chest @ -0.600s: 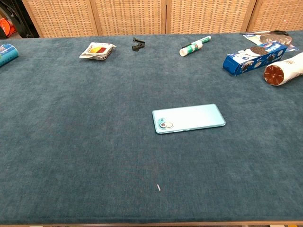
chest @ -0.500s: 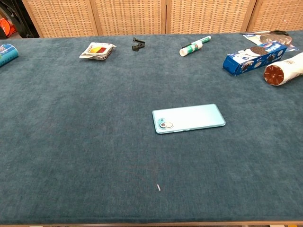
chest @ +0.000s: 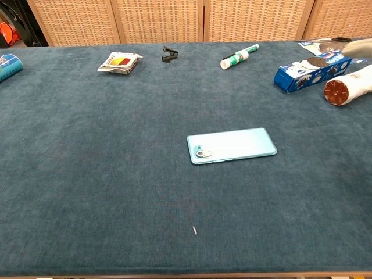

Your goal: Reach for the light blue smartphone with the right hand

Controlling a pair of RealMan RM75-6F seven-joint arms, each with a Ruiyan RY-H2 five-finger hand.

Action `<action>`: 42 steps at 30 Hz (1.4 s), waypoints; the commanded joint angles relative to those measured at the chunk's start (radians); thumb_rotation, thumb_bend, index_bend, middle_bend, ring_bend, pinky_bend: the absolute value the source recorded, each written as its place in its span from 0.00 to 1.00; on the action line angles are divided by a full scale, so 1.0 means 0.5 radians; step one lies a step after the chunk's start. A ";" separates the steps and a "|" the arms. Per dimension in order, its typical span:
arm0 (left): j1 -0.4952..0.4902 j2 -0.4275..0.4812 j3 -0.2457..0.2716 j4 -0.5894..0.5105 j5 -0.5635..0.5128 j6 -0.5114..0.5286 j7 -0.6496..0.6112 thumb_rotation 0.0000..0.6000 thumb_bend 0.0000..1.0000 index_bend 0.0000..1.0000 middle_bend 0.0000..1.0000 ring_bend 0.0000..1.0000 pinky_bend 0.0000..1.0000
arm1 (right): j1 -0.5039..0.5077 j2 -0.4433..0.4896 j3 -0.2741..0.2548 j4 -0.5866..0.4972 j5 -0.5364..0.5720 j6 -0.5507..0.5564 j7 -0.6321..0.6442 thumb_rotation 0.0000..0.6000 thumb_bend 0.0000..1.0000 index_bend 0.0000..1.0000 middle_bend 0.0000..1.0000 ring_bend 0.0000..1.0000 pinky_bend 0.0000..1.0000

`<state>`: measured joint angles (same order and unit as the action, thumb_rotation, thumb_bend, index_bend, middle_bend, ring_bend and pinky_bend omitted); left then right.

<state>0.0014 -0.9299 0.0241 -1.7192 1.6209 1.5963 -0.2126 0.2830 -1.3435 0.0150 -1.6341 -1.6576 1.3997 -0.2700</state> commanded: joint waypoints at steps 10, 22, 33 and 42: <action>-0.013 0.030 -0.004 0.008 -0.022 -0.032 -0.065 1.00 0.00 0.00 0.00 0.00 0.00 | 0.275 -0.579 0.121 0.073 0.336 -0.478 -0.581 1.00 0.41 0.02 0.00 0.00 0.00; -0.014 0.044 -0.004 0.016 -0.022 -0.034 -0.110 1.00 0.00 0.00 0.00 0.00 0.00 | 0.377 -0.777 0.178 0.189 0.481 -0.553 -0.791 1.00 0.47 0.06 0.00 0.00 0.00; -0.011 0.048 -0.002 0.019 -0.018 -0.029 -0.126 1.00 0.00 0.00 0.00 0.00 0.00 | 0.437 -0.823 0.185 0.309 0.589 -0.633 -0.851 1.00 0.47 0.06 0.00 0.00 0.00; -0.016 0.044 -0.008 0.017 -0.036 -0.044 -0.116 1.00 0.00 0.00 0.00 0.00 0.00 | 0.491 -0.875 0.207 0.388 0.649 -0.665 -0.883 1.00 0.47 0.10 0.03 0.00 0.00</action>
<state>-0.0067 -0.9078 0.0200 -1.7108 1.6031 1.5747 -0.2710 0.5251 -1.7771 0.1185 -1.4451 -1.3345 1.0688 -0.7095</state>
